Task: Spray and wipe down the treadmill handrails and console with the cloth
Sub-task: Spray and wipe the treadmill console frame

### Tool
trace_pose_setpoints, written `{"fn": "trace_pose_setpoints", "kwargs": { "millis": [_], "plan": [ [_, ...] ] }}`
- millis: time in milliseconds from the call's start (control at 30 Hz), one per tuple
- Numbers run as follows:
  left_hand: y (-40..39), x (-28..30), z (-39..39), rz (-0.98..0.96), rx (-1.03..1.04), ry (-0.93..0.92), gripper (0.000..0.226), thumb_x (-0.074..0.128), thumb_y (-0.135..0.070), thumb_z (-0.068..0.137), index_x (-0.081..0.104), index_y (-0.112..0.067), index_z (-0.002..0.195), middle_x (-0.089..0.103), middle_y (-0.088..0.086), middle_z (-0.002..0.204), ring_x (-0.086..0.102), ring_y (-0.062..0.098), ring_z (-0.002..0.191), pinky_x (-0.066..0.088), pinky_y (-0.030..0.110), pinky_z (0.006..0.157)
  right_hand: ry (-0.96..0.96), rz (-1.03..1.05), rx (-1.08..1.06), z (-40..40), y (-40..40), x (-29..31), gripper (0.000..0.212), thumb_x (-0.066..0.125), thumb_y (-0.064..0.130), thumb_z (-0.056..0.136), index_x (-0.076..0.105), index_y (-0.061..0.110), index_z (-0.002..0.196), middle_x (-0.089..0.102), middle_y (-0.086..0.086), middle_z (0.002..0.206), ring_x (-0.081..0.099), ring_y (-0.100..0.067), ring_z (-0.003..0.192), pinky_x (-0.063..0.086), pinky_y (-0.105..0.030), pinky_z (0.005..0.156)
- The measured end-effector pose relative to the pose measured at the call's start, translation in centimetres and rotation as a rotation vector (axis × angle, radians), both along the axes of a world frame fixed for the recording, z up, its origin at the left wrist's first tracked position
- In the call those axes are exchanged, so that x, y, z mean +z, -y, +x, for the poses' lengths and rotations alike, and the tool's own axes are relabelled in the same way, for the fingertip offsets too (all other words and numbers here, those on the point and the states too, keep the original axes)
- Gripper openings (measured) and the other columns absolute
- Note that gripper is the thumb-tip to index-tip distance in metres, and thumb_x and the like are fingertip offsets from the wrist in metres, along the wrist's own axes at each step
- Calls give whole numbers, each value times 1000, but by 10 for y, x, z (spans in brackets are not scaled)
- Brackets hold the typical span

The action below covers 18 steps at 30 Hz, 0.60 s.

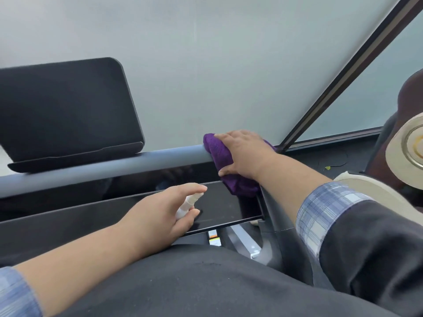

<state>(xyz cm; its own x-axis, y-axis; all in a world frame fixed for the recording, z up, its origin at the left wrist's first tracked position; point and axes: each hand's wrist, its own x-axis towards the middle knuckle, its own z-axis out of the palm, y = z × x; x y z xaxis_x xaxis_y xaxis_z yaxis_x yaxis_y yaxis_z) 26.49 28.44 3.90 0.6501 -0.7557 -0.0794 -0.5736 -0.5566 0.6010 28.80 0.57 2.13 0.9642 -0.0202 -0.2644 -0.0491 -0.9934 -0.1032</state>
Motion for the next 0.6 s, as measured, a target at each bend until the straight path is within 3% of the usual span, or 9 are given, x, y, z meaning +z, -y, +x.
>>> {"fn": "trace_pose_setpoints", "kwargs": {
  "millis": [167, 300, 467, 600],
  "plan": [
    [-4, -1, 0, -11, 37, -10, 48, 55, -48, 87, 33, -56, 129, 46, -53, 101, 48, -25, 85, 33, -3, 75, 88, 40, 116, 19, -69, -14, 100, 69, 72, 72, 26, 33, 153, 40, 3, 151, 33, -23, 139, 17, -44, 119],
    [-6, -3, -1, -22, 46, -15, 48, 54, -50, 86, 35, -55, 129, 46, -52, 102, 49, -23, 86, 34, -2, 76, 98, 99, 102, 21, -64, -13, 98, 71, 72, 69, 30, 38, 151, 41, 7, 150, 35, -20, 139, 21, -41, 118],
    [-2, -6, 1, -50, 30, -32, 49, 56, -44, 89, 32, -56, 130, 46, -52, 102, 51, -19, 84, 35, 6, 73, 43, 137, -136, -2, 1, -9, 97, 75, 70, 66, 35, 41, 149, 43, 7, 151, 33, -19, 141, 26, -41, 118],
    [-16, -7, 3, -63, 41, -37, 49, 55, -45, 88, 32, -58, 129, 50, -47, 100, 53, -16, 84, 35, 6, 72, 35, 273, -315, -20, 37, -11, 89, 78, 63, 69, 43, 38, 147, 57, 3, 138, 46, -21, 131, 38, -40, 111]
  ]
}}
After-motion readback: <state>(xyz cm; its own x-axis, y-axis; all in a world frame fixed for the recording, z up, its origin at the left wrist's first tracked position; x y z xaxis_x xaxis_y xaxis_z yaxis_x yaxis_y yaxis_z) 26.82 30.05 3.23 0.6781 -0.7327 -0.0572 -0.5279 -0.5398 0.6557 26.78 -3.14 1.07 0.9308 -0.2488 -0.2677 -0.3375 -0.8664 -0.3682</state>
